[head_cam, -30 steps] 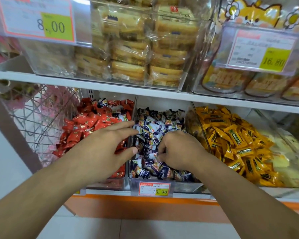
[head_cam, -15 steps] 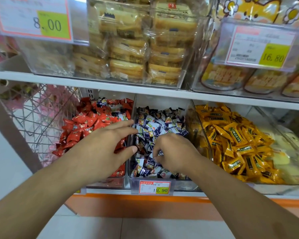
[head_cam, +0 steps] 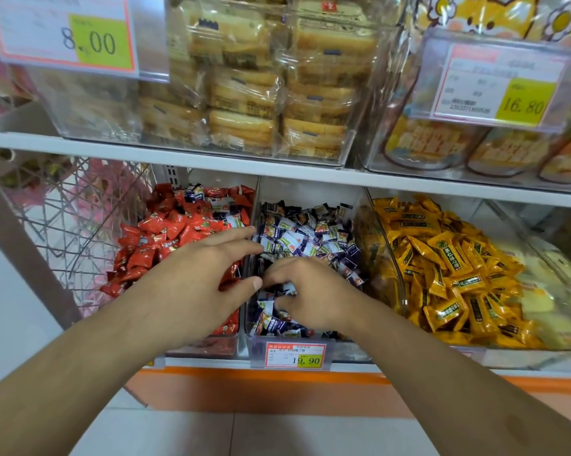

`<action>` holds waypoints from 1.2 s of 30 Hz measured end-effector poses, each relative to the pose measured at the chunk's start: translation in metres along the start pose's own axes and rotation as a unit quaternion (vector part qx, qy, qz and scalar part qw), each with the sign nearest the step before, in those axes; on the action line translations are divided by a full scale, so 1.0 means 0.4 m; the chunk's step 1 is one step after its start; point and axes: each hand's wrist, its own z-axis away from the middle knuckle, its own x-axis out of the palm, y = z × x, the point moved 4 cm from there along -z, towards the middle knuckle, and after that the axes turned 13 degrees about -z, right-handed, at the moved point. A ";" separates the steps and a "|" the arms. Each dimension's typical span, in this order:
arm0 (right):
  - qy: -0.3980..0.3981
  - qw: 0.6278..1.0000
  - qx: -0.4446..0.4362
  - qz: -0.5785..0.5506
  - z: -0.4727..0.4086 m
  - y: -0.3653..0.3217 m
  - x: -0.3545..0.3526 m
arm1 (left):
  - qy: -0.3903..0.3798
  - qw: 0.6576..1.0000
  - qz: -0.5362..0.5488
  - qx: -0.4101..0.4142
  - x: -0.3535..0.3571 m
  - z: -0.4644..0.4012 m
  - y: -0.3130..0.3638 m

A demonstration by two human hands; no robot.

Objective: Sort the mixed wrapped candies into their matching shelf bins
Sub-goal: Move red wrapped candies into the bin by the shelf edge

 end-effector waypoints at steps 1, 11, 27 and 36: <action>-0.015 1.000 0.008 -0.006 -0.001 0.008 0.007 | 0.000 1.000 0.001 0.000 0.000 0.000 0.000; -0.032 0.988 0.130 -0.076 0.027 0.018 -0.051 | -0.001 1.000 0.007 -0.002 0.000 0.000 -0.001; 0.065 0.995 0.070 -0.006 0.003 0.033 -0.019 | -0.006 1.000 0.004 -0.009 -0.005 0.002 0.007; 0.175 0.979 0.066 -0.086 0.032 -0.010 -0.093 | 0.008 1.000 0.013 -0.003 -0.011 0.002 0.008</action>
